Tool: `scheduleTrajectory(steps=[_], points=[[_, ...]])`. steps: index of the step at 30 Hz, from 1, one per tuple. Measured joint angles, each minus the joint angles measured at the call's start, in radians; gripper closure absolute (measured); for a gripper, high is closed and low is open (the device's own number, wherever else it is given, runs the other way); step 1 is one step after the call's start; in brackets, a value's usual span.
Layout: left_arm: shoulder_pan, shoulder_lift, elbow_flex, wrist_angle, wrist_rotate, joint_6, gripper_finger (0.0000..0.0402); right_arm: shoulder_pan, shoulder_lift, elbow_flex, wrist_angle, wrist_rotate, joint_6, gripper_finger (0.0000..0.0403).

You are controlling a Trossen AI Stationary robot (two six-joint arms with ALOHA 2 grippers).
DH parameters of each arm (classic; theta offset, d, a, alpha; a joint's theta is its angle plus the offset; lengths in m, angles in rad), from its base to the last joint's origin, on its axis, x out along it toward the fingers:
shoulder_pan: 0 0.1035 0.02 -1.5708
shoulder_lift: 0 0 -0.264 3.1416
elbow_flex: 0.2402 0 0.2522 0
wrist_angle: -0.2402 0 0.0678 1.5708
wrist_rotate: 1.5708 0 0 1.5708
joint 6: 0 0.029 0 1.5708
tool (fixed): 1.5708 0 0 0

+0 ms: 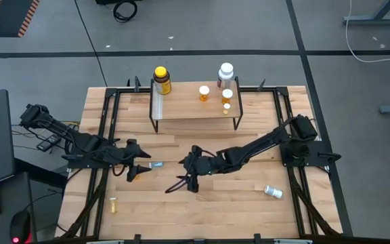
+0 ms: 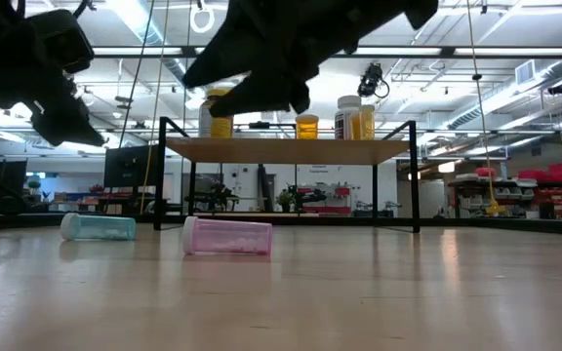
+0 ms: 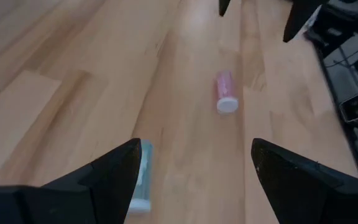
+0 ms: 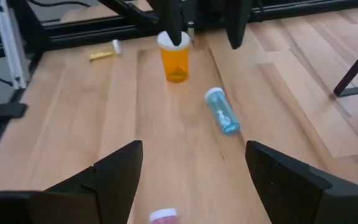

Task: Pick and place medicine bottles onto shelf by color
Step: Put the large orange pill bottle on the shelf

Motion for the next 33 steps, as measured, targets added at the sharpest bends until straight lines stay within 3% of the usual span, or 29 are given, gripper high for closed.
scheduleTrajectory(steps=[5,10,21,28,33], points=[[-0.007,0.0,0.003,0.001,-0.027,-0.031,0.009,0.005,0.025,0.001,0.076,0.009,0.002,0.011],[-0.107,0.0,0.004,0.091,-0.245,-0.076,0.0107,0.03,0.088,0.001,0.218,0.001,0.0,0.011],[-0.431,0.029,0.004,0.08,-0.66,-0.245,0.0146,0.102,0.133,0.0,0.156,0.072,0.052,0.011],[-0.556,0.136,0.004,0.1,-0.719,-0.444,0.0172,0.123,0.133,0.0,0.13,0.142,0.035,0.011],[-0.596,0.239,0.076,0.105,-0.719,-0.476,0.0184,0.103,0.133,0.0,0.125,0.159,0.007,0.011]])
